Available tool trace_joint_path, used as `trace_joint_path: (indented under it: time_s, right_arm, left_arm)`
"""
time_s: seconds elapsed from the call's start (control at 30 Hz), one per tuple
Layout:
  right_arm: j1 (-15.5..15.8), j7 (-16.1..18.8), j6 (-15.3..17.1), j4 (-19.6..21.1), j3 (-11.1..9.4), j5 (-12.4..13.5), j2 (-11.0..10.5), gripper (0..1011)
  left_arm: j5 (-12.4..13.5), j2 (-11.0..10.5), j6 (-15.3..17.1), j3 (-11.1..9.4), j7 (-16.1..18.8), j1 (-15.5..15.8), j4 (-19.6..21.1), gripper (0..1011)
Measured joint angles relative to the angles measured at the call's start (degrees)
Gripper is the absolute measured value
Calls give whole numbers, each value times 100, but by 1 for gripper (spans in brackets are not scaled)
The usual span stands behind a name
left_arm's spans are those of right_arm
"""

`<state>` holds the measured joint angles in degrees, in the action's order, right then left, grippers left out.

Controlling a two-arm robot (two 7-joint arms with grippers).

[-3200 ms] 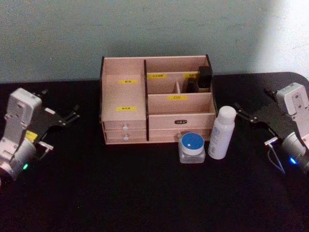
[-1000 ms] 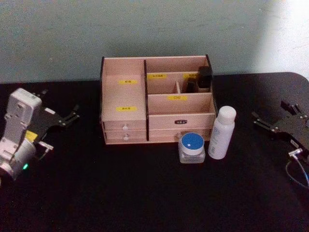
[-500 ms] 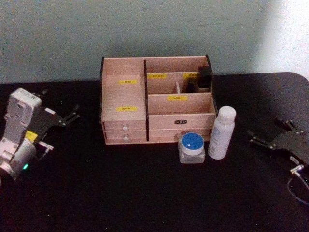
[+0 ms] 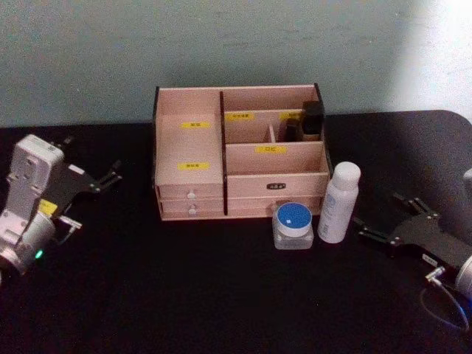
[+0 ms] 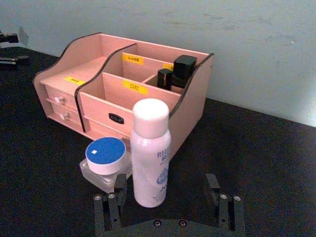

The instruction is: Pick up the facial cleanser and watermelon frost from the table and place them into the tiered storage box.

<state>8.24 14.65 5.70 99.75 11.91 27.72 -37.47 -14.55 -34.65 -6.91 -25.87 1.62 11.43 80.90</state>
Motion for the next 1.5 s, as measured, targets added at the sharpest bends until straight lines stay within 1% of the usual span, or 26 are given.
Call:
trace_joint_path:
  time_s: [0.2,0.3,0.57,0.77,0.9,1.17,1.5]
  right_arm:
    - [-167,171,-50,-198,70,-102,155,1002]
    - [-288,326,-55,-333,120,-149,245,1002]
    - [-442,592,-51,-501,179,-230,375,1002]
    - [-544,670,-94,-632,204,-308,465,1002]
    - [-680,755,-147,-794,247,-397,546,1002]
    - [-816,857,-221,-960,300,-469,623,1002]
    - [-947,975,-413,-1227,363,-549,742,1002]
  left_arm:
    - [0,0,0,0,0,0,0,1001]
    - [0,0,0,0,0,0,0,1001]
    - [0,0,0,0,0,0,0,1001]
    - [0,0,0,0,0,0,0,1001]
    - [0,0,0,0,0,0,0,1001]
    - [0,0,0,1,0,0,0,1001]
    - [0,0,0,0,0,0,0,1001]
